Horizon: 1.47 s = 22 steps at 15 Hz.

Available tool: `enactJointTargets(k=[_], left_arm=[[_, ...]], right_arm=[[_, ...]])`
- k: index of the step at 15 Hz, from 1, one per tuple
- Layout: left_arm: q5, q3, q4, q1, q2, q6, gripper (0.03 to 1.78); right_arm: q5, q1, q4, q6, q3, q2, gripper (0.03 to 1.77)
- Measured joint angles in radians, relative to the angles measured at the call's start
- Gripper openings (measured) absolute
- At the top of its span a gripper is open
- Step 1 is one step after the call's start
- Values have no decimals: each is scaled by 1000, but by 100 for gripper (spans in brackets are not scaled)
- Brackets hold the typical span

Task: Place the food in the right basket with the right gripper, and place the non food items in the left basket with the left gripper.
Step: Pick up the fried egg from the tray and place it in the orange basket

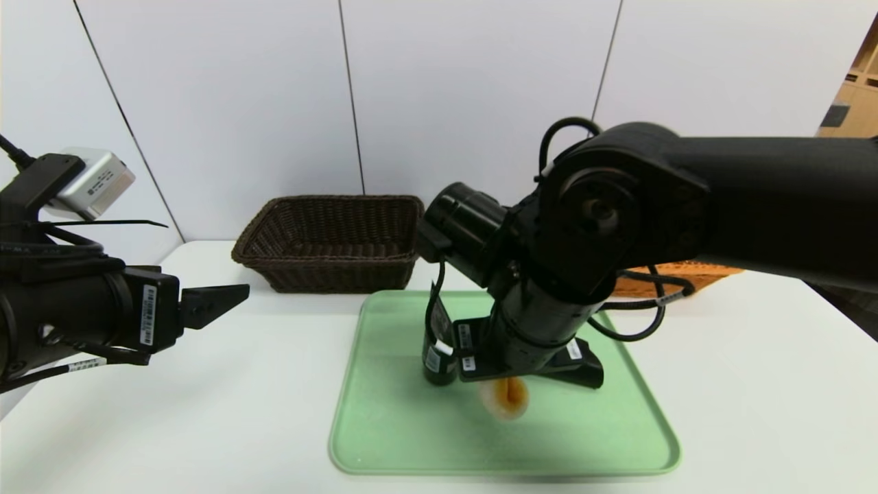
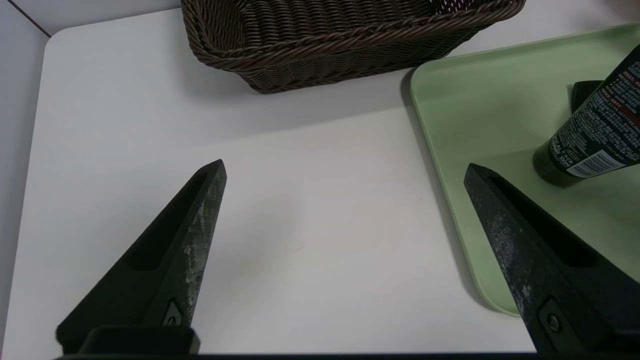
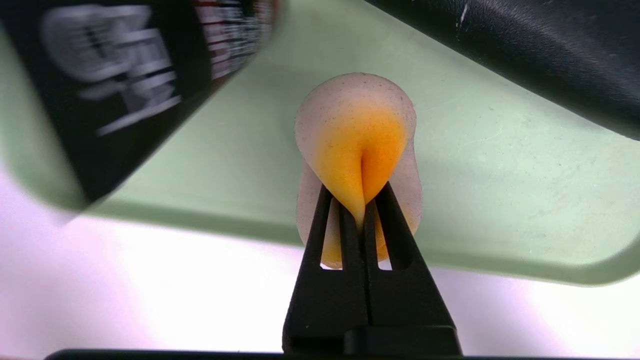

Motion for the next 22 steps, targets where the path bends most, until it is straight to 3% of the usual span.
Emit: enactJointTargets(k=[3, 5, 7, 11, 13, 16, 20, 22], left_arm=[[1, 11, 1, 0, -16, 1, 169], [1, 20, 3, 0, -28, 2, 169], [3, 24, 1, 0, -37, 3, 169], [15, 18, 1, -4, -46, 5, 169], [27, 18, 3, -15, -50, 5, 169], [35, 19, 2, -26, -53, 6, 169], [36, 23, 1, -28, -53, 3, 169], [36, 26, 1, -28, -54, 3, 169]], right_arm=[[-17, -1, -4, -7, -14, -97, 6], [-65, -38, -39, -26, -18, -173, 6], [-98, -122, -121, -55, -19, -243, 6], [-96, -365, -273, -138, -20, -335, 6], [-52, -502, -303, -150, -18, -350, 6], [93, -670, -333, -148, -16, -339, 6], [207, -794, -357, -117, -14, -254, 6], [253, -833, -435, -75, -13, -201, 6]])
